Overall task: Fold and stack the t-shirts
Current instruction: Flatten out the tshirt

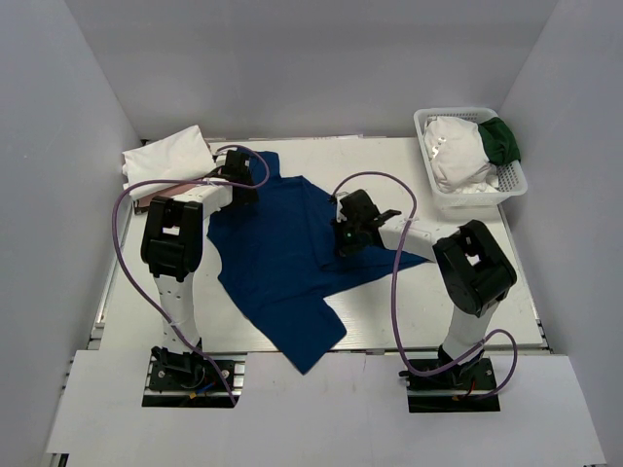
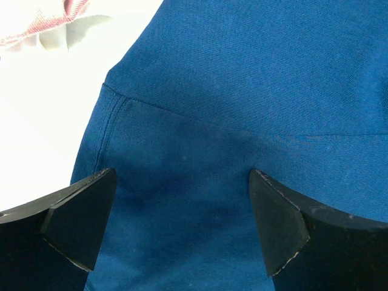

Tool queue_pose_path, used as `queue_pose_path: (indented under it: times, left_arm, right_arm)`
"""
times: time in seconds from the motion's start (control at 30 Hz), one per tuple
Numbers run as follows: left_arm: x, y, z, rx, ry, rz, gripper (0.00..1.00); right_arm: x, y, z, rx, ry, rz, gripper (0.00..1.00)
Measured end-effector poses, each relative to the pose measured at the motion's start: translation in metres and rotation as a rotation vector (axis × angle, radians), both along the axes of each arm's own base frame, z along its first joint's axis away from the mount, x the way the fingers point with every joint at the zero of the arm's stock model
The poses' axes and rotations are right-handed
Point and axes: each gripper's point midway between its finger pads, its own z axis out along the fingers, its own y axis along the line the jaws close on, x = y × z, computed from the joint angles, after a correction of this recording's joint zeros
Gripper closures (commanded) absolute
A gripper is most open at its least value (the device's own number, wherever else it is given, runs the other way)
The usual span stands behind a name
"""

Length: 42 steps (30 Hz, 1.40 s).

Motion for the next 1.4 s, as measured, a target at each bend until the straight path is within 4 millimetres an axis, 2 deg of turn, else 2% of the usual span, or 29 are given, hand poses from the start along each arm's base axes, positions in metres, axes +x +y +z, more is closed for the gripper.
queue_pose_path:
  times: [0.13, 0.2, 0.27, 0.37, 0.47, 0.57, 0.67, 0.7, 0.73, 0.77, 0.8, 0.87, 0.93, 1.03, 1.13, 1.17, 1.3, 1.4]
  left_arm:
    - [0.000, 0.000, 0.000, 0.000, 0.000, 0.000, 0.00]
    - [0.000, 0.000, 0.000, 0.000, 0.000, 0.000, 0.00]
    - [0.000, 0.000, 0.000, 0.000, 0.000, 0.000, 0.00]
    - [0.001, 0.000, 0.001, 0.003, 0.002, -0.004, 0.00]
    - [0.003, 0.000, 0.002, 0.012, 0.010, -0.012, 0.00]
    - [0.005, 0.001, 0.003, 0.025, 0.017, -0.020, 0.00]
    - [0.011, 0.002, 0.004, 0.040, 0.019, -0.027, 0.00]
    - [0.015, 0.001, 0.004, 0.043, 0.017, -0.030, 0.00]
    - [0.019, 0.001, 0.004, 0.047, 0.013, -0.033, 0.00]
    - [0.022, 0.000, 0.004, 0.048, 0.008, -0.035, 0.00]
    - [0.025, 0.000, 0.005, 0.051, 0.006, -0.038, 0.00]
    - [0.030, -0.003, 0.005, 0.057, 0.003, -0.050, 0.00]
    - [0.033, -0.004, 0.006, 0.065, 0.001, -0.060, 0.00]
    - [0.036, -0.006, 0.009, 0.065, -0.005, -0.076, 0.00]
    - [0.044, -0.010, 0.012, 0.060, -0.018, -0.096, 0.00]
    - [0.050, -0.011, 0.011, 0.059, -0.022, -0.100, 0.00]
    - [0.073, -0.018, 0.010, 0.057, -0.046, -0.114, 0.00]
    - [0.078, -0.019, 0.007, 0.061, -0.042, -0.123, 0.00]
  right_arm:
    - [0.010, -0.009, 0.001, -0.034, -0.025, -0.057, 1.00]
    - [0.022, -0.022, 0.005, -0.094, -0.055, -0.117, 1.00]
    - [0.053, -0.029, 0.029, -0.104, -0.131, -0.183, 1.00]
    - [0.119, -0.045, 0.076, -0.136, -0.303, -0.295, 1.00]
    - [0.184, -0.079, 0.115, -0.243, -0.497, -0.413, 1.00]
    - [0.238, -0.116, 0.125, -0.397, -0.612, -0.499, 1.00]
    - [0.283, -0.153, 0.108, -0.583, -0.668, -0.541, 1.00]
    - [0.295, -0.163, 0.100, -0.646, -0.685, -0.546, 0.93]
    - [0.306, -0.174, 0.091, -0.707, -0.708, -0.553, 0.77]
    - [0.314, -0.185, 0.083, -0.770, -0.725, -0.555, 0.44]
    - [0.321, -0.196, 0.077, -0.837, -0.757, -0.561, 0.31]
    - [0.329, -0.211, 0.069, -0.962, -0.805, -0.548, 0.21]
    - [0.328, -0.215, 0.066, -1.026, -0.822, -0.525, 0.20]
    - [0.328, -0.203, 0.069, -0.987, -0.827, -0.509, 0.18]
    - [0.325, -0.177, 0.077, -0.815, -0.792, -0.454, 0.17]
    - [0.323, -0.166, 0.082, -0.736, -0.780, -0.435, 0.12]
    - [0.293, -0.128, 0.112, -0.416, -0.704, -0.400, 0.11]
    - [0.272, -0.112, 0.126, -0.215, -0.618, -0.438, 0.10]
